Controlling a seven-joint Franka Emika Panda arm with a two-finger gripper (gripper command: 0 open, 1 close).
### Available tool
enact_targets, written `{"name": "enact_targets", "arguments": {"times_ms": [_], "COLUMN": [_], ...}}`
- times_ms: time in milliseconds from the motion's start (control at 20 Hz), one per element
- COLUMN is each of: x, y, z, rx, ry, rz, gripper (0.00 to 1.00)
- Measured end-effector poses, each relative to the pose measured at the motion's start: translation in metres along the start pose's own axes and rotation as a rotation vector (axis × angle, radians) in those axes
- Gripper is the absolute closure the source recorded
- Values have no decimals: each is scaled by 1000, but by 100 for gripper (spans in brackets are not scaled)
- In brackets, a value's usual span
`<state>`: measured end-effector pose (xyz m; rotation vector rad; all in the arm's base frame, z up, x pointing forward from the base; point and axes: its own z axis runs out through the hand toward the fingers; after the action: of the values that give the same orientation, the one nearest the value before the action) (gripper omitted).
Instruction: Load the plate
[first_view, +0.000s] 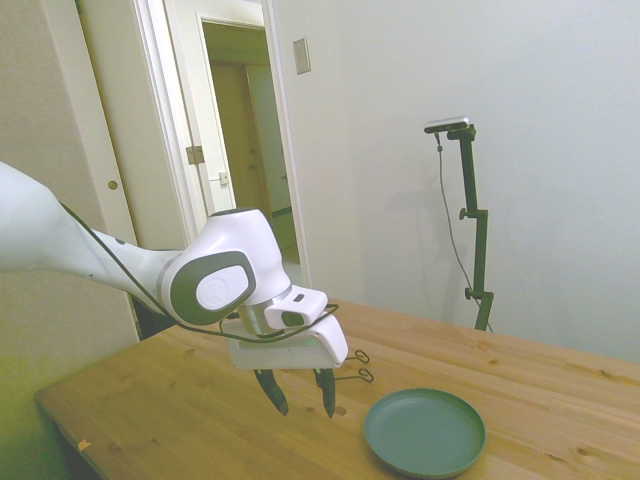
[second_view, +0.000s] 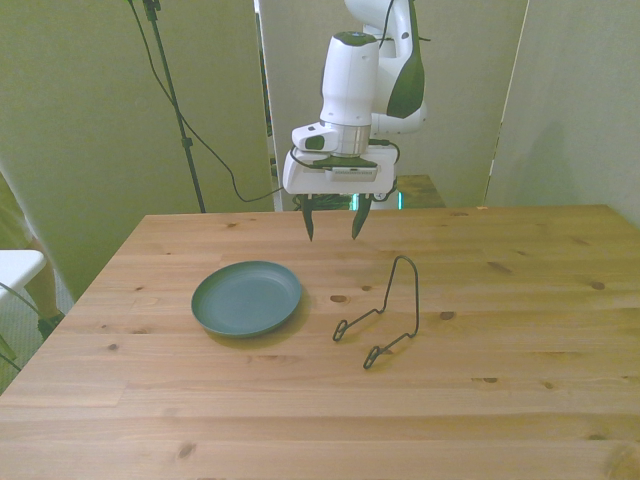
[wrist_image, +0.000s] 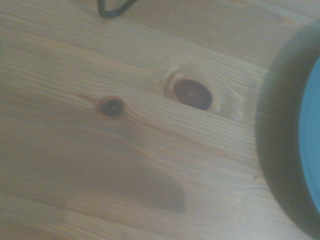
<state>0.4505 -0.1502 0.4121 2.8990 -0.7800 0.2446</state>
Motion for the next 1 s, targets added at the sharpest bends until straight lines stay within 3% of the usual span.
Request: {"name": "enact_targets", "arguments": {"times_ms": [150,450,650,1000], "x": [11,45,60,53], "y": [24,49,48,31], "z": [2,17,27,43], "rx": [-54,-107,-121,-193], "ry": [21,63,79,114], "rz": [-45,-56,-71,-223], "gripper": [0,0,0,0]}}
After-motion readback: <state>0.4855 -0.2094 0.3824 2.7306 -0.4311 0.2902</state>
